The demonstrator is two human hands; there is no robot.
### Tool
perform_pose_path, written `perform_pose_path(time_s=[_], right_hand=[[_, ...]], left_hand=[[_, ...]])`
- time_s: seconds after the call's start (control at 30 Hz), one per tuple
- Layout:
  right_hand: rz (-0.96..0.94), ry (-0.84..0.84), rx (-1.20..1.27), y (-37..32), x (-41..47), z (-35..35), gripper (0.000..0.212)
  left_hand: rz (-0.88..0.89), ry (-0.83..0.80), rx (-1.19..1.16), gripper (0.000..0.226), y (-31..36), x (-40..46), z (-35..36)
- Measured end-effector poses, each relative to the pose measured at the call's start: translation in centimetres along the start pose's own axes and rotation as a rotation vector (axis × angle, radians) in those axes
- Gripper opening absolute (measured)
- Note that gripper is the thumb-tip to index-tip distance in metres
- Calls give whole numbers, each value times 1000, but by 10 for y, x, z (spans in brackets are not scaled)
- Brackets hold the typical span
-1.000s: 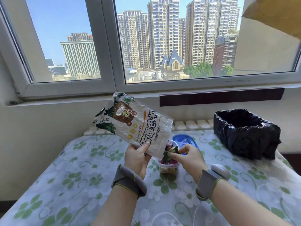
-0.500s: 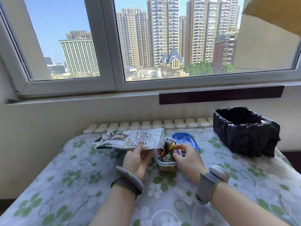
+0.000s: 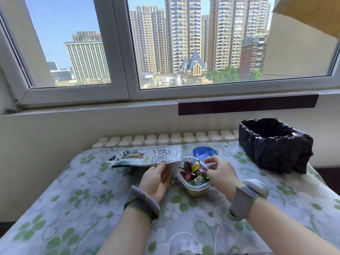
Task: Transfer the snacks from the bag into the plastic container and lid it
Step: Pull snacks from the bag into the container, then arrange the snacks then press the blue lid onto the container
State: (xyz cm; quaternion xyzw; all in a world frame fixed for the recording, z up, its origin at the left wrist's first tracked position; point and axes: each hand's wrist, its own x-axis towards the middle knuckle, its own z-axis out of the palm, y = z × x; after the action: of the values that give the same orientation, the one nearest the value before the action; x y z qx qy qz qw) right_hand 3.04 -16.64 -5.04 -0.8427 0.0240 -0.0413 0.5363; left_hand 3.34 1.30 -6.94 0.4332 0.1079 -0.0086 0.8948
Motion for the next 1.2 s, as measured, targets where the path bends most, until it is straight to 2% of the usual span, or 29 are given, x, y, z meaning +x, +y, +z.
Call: perform_pose_path(time_s=[0.1, 0.23, 0.43, 0.53, 0.67, 0.77, 0.9, 1.1, 1.2], right_hand=[[30, 22, 63, 2, 2, -4, 25], [27, 16, 79, 5, 1, -8, 25], [8, -13, 61, 1, -3, -10, 20], [-20, -27, -8, -5, -5, -10, 21], [-51, -50, -79, -9, -10, -9, 10], [-87, -82, -137, -12, -15, -6, 23], [-116, -72, -190, -14, -16, -2, 20], [-151, -13, -166, -14, -16, -6, 13], [-131, 2, -113, -13, -15, -8, 15]], left_hand=[[-28, -41, 147, 12, -4, -5, 2], [-6, -38, 270, 18, -5, -16, 9], [121, 24, 689, 26, -2, -21, 7], [196, 30, 903, 20, 1, -23, 5], [249, 25, 1057, 24, 4, -29, 4], [297, -27, 1212, 34, 8, -35, 6], [400, -151, 1423, 37, 10, -35, 12], [481, -129, 1550, 20, 11, -32, 13], [529, -151, 1615, 21, 14, -33, 15]])
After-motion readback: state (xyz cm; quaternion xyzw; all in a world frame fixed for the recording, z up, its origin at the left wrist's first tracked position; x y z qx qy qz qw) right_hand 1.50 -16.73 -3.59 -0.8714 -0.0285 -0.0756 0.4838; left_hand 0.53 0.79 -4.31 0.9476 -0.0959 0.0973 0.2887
